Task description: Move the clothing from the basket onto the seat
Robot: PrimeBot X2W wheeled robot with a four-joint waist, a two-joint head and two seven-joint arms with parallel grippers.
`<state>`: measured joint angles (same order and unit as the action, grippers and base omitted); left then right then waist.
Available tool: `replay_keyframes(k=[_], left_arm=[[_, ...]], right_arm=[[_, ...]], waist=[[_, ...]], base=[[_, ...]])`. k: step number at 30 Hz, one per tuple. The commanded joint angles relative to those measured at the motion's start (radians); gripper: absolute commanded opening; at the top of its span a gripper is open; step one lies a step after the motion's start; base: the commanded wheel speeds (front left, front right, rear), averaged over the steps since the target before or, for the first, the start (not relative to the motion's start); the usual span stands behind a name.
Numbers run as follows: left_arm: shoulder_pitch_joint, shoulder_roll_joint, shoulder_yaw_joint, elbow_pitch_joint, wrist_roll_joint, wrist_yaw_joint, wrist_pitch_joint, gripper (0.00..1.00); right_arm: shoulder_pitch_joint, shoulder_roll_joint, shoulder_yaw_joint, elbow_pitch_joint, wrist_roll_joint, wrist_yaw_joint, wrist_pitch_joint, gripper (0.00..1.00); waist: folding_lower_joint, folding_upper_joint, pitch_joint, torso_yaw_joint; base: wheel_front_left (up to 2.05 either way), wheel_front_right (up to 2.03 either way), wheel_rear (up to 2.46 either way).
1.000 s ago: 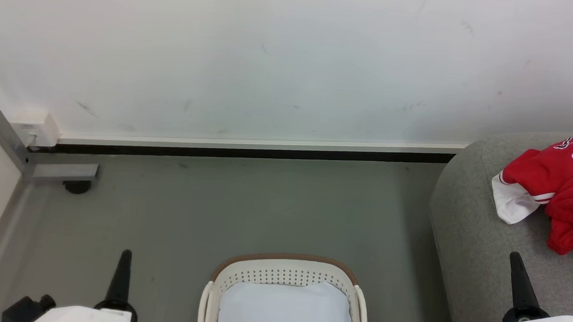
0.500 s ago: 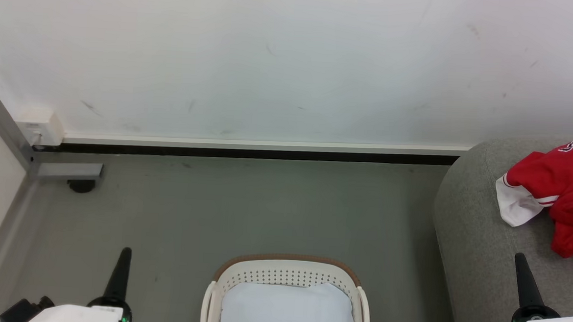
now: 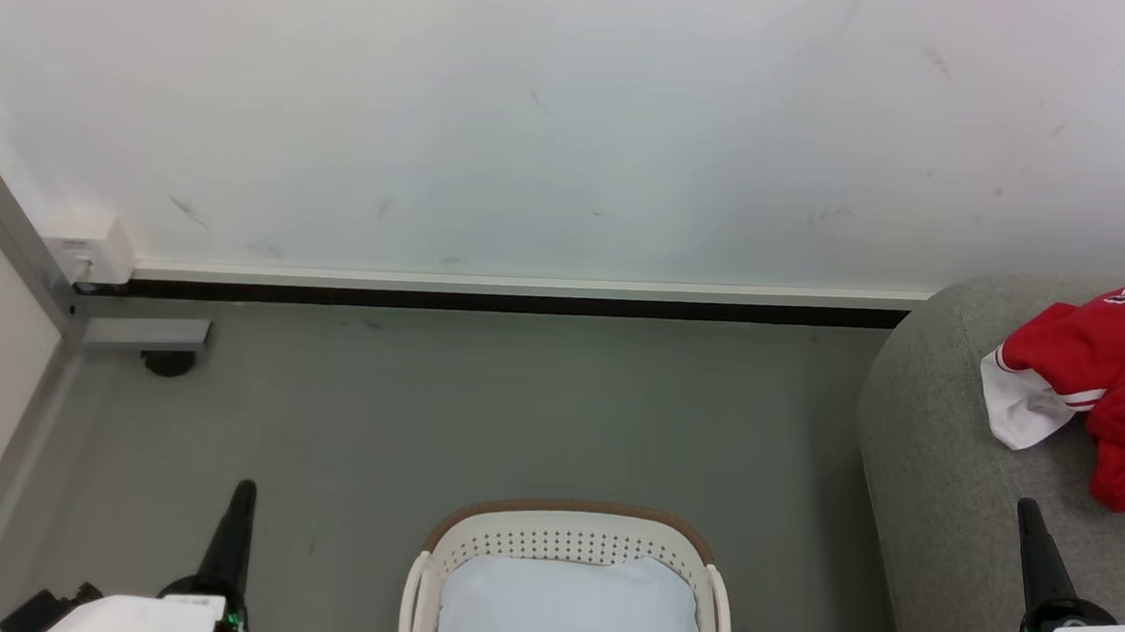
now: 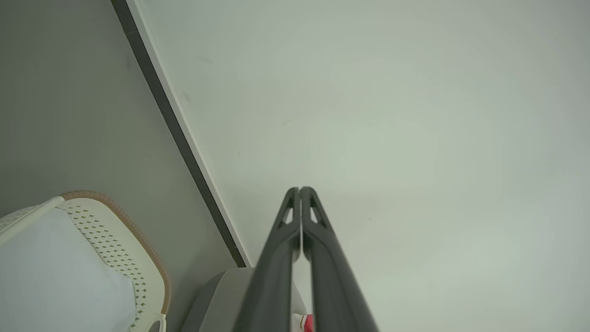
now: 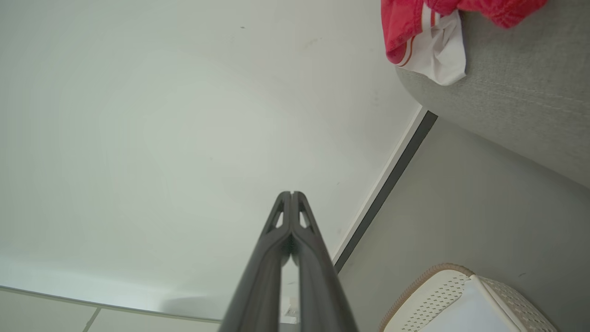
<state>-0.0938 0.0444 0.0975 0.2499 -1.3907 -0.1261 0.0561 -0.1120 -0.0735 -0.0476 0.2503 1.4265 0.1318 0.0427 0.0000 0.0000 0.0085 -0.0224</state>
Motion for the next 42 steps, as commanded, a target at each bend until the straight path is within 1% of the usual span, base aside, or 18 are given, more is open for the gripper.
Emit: replay_keyframes(k=[1, 30, 42], left_arm=[[-0.013, 0.009, 0.006, -0.007, -0.016, -0.006, 0.007, 0.0], [-0.019, 0.009, 0.019, -0.006, -0.227, -0.007, 0.061, 0.0], [-0.019, 0.009, 0.019, -0.006, -0.228, -0.007, 0.062, 0.0]], right_arm=[[0.004, -0.002, -0.008, -0.009, 0.015, -0.002, 0.002, 0.0], [0.01, 0.012, -0.053, -0.009, 0.2, -0.002, 0.061, 0.0], [0.01, 0.014, -0.056, -0.008, 0.198, -0.002, 0.063, 0.0]], waist=[[0.0, 0.0, 0.0, 0.001], [0.0, 0.0, -0.005, 0.022], [0.0, 0.0, -0.005, 0.022]], base=[[0.0, 0.0, 0.0], [0.0, 0.0, 0.0], [0.0, 0.0, 0.0]])
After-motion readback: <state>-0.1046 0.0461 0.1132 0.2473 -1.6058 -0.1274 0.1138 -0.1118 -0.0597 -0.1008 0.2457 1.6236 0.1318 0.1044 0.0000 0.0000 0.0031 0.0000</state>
